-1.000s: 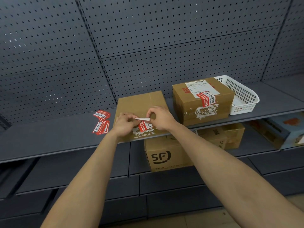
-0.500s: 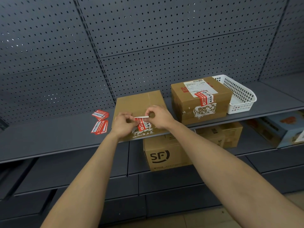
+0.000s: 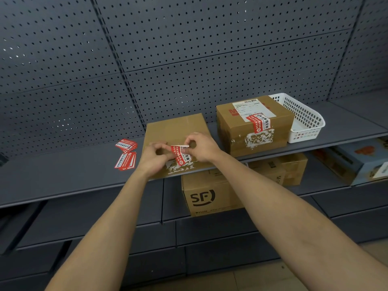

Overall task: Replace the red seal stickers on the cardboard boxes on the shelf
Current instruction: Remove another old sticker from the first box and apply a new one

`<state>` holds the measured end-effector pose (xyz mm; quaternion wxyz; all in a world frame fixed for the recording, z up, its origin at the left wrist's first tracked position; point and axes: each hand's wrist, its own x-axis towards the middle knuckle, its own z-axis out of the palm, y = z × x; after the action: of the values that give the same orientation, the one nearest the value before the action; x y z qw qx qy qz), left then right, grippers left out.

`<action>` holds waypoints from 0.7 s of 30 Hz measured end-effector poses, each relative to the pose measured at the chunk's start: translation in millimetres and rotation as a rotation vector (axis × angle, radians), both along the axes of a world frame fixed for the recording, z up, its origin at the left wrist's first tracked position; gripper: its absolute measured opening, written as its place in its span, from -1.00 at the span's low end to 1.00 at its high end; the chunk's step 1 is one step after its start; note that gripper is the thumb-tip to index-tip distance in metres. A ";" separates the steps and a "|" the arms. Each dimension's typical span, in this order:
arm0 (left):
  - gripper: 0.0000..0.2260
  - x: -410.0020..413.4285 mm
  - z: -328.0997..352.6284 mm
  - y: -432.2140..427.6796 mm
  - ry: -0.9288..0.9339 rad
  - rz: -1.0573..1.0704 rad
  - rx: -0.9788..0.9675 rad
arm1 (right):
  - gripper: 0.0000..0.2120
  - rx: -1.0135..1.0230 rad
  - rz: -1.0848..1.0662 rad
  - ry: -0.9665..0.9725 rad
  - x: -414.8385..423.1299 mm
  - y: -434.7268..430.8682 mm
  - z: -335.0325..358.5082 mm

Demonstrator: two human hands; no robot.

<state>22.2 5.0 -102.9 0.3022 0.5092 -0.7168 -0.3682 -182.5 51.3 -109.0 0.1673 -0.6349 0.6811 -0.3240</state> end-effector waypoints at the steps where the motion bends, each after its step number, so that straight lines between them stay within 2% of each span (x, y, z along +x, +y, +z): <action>1: -0.78 0.2 -4.2 8.0 0.022 0.046 -0.079 | -0.65 0.007 0.003 -0.012 -1.0 -0.4 0.0; 5: -0.78 2.6 -32.9 34.2 0.034 0.175 -0.366 | -0.59 0.017 0.014 0.005 -2.5 -4.1 -2.9; 10: -0.63 -5.9 -50.0 31.6 -0.105 0.213 -0.478 | -0.56 0.004 0.003 0.032 -1.3 -5.5 -5.0; 14: -0.70 -17.9 -53.3 22.8 -0.166 0.268 -0.524 | -0.55 -0.002 -0.004 0.035 -0.8 -4.9 -3.9; 18: -0.81 -25.7 -50.5 23.7 -0.087 0.299 -0.483 | -0.53 0.014 0.002 -0.001 -0.7 -1.8 -0.4; 21: -0.82 -21.4 -45.8 18.5 -0.032 0.256 -0.416 | -0.32 0.072 0.052 -0.118 -7.2 4.2 10.0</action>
<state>0.8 23.6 -148.7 0.4333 0.5287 -0.7114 -0.1633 -189.7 55.5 -98.9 0.2383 -0.6259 0.6644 -0.3315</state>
